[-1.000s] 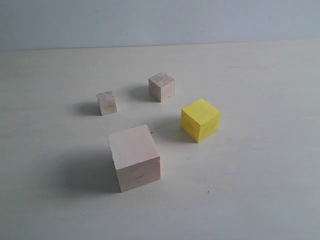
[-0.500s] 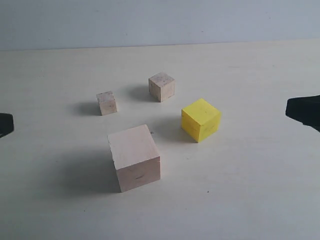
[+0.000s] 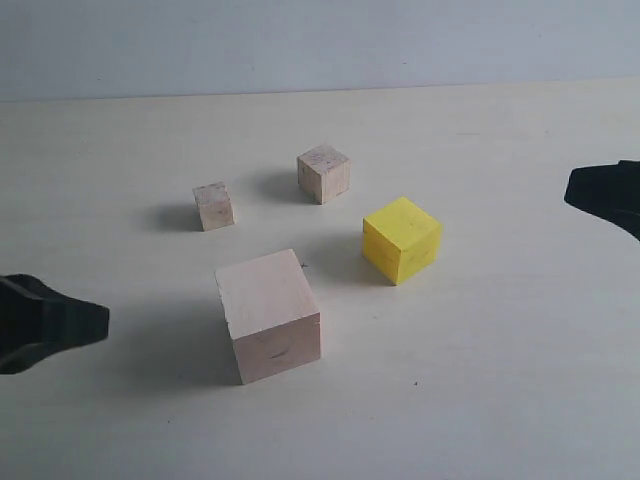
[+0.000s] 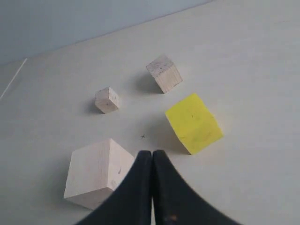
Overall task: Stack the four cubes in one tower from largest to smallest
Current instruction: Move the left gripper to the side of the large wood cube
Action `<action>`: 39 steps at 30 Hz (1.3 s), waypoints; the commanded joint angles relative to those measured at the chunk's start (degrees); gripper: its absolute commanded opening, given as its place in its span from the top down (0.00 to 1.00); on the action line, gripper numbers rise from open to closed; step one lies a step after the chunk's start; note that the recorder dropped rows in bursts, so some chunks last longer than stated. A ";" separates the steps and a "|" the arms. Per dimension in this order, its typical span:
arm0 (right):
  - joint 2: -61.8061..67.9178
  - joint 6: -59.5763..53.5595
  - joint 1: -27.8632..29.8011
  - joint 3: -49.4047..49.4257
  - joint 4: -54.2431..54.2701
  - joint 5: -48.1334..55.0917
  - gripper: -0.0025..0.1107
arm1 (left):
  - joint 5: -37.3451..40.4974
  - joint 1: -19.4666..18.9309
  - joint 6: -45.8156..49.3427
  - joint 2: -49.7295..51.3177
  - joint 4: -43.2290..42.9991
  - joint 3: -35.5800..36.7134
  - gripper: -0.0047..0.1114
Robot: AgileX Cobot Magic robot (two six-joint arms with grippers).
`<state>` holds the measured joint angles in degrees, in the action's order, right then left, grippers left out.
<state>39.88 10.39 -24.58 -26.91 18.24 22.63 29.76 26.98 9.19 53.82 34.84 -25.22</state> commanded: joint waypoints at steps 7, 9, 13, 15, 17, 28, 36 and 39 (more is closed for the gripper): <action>0.25 -0.07 -0.12 -0.50 -0.05 1.38 0.98 | 3.21 0.37 36.33 19.60 33.27 -0.32 0.96; 0.25 -0.07 -0.12 -0.50 -0.05 1.87 0.98 | 5.02 0.37 41.84 23.10 37.72 -0.32 0.96; 0.25 -0.07 -0.12 -0.50 -0.05 2.66 0.98 | 4.79 0.37 46.99 29.28 40.55 -0.32 0.96; 0.25 -0.07 -0.12 -0.50 -0.05 2.90 0.98 | 4.70 0.37 50.01 32.05 42.15 -0.57 0.96; 0.25 -0.07 -0.12 -0.50 -0.05 2.90 0.98 | 4.70 0.37 51.77 34.24 43.38 -1.39 0.96; 0.25 -0.07 -0.12 -0.50 -0.38 2.89 0.98 | 4.07 0.37 54.89 43.76 44.42 -10.66 0.96; 0.25 -0.07 -0.12 -0.50 -1.23 2.89 0.98 | 1.86 0.37 54.89 51.29 44.42 -17.32 0.96; 0.25 -0.07 -0.12 -0.50 -1.35 2.89 0.98 | 1.49 0.37 54.89 53.28 44.86 -19.76 0.96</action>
<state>39.97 10.39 -24.58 -26.91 17.33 25.86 32.49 26.98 63.81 105.62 78.75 -42.69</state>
